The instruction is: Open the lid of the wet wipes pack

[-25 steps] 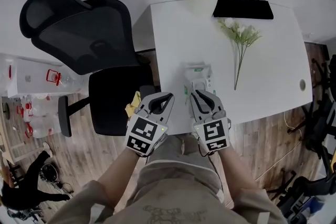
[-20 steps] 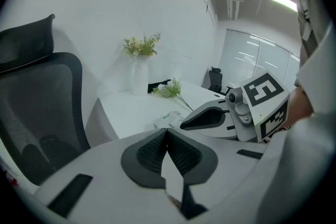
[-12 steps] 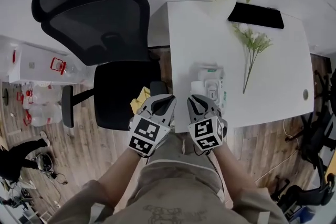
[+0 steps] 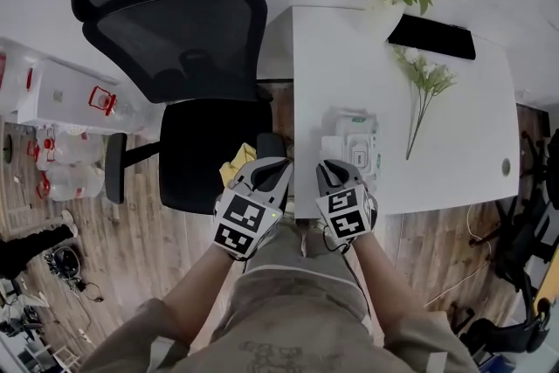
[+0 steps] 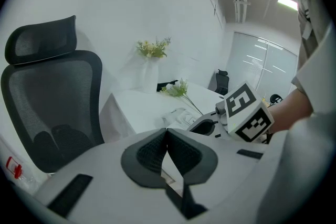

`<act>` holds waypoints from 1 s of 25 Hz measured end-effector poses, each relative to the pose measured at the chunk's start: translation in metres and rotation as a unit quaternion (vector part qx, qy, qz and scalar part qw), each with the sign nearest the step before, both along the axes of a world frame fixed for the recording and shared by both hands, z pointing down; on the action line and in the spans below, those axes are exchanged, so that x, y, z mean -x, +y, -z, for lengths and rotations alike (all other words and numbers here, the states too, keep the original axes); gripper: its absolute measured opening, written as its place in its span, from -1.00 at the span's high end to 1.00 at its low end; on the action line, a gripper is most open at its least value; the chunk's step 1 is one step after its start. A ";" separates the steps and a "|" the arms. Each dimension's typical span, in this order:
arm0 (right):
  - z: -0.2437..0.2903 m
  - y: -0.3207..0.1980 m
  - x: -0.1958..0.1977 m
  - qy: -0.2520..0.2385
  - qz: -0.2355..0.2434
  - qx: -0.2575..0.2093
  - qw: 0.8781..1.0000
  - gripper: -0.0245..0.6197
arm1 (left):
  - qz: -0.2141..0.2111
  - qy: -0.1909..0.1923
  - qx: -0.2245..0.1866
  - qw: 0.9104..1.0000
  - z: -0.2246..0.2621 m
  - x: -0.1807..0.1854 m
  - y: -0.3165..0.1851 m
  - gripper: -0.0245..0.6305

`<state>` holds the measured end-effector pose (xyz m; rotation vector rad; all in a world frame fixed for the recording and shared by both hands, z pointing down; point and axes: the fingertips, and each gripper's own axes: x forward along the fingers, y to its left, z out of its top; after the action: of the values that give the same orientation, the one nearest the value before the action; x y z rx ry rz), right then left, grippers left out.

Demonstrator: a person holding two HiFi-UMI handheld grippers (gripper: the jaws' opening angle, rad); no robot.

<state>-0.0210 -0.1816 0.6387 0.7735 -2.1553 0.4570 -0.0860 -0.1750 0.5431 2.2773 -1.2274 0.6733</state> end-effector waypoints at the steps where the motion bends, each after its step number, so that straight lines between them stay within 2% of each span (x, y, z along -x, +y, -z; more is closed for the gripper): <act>1: 0.008 -0.001 -0.002 -0.012 -0.007 0.000 1.000 0.73 | 0.001 -0.001 -0.002 1.000 0.002 0.000 0.001 0.87; 8: 0.098 -0.015 -0.029 -0.109 -0.057 -0.064 0.990 0.79 | 0.005 -0.011 -0.028 1.000 0.032 -0.001 0.003 0.87; 17: 0.218 -0.016 -0.066 -0.170 -0.066 -0.149 0.972 0.80 | -0.001 -0.024 -0.091 0.996 0.100 -0.017 -0.007 0.87; 25: 0.296 -0.005 -0.101 -0.210 -0.076 -0.213 0.951 0.80 | -0.026 -0.026 -0.153 0.988 0.161 -0.046 -0.005 0.87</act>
<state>0.0798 -0.1866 0.3423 1.1723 -2.6496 0.2469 -0.0404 -0.1802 0.3821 2.5625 -1.3807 0.6003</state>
